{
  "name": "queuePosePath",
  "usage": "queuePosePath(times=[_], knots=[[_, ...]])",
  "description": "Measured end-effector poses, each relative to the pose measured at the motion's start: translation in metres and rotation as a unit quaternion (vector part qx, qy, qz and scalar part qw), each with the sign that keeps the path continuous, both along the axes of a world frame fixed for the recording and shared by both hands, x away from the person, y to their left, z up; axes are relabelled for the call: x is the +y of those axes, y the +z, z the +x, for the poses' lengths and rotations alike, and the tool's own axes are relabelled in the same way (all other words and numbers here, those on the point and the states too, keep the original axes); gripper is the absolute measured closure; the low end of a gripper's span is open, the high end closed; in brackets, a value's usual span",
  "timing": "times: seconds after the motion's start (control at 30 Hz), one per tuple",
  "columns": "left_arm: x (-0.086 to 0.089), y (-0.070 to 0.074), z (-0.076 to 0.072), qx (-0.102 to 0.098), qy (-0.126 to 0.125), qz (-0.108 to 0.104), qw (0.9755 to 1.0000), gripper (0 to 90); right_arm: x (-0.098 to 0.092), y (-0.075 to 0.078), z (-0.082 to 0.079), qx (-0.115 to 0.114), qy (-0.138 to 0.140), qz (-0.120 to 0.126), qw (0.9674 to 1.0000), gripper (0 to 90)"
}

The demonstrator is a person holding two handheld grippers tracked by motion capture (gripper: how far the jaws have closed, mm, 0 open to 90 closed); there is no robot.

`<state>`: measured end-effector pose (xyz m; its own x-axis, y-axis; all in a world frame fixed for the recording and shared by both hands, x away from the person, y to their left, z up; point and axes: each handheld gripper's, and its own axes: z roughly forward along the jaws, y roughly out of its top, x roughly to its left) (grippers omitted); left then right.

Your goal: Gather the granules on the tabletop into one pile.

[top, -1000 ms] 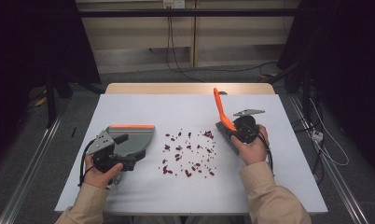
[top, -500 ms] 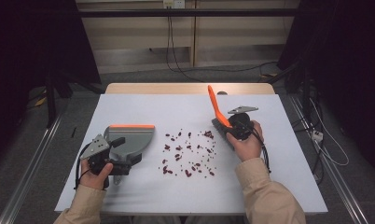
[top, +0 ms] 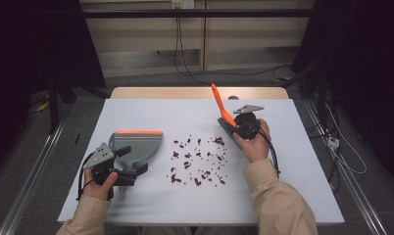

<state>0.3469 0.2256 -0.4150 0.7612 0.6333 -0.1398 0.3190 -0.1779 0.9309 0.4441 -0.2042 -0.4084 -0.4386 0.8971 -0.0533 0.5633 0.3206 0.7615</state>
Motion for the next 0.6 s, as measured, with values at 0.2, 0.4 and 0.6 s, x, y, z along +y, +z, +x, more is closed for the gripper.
queuePosePath(times=[0.2,0.4,0.6], knots=[[0.003,0.000,0.000,0.000,0.007,0.001,1.0000,4.7,0.008,-0.003,0.016,-0.022,0.018,-0.032,0.9991,71.5],[0.007,-0.002,0.000,0.003,0.014,-0.003,0.9999,4.7,0.019,-0.017,0.022,-0.013,0.049,-0.055,0.9972,71.5],[0.011,-0.002,0.000,0.004,0.021,-0.006,0.9998,4.7,0.035,-0.018,0.011,-0.012,0.110,-0.097,0.9891,71.5]])
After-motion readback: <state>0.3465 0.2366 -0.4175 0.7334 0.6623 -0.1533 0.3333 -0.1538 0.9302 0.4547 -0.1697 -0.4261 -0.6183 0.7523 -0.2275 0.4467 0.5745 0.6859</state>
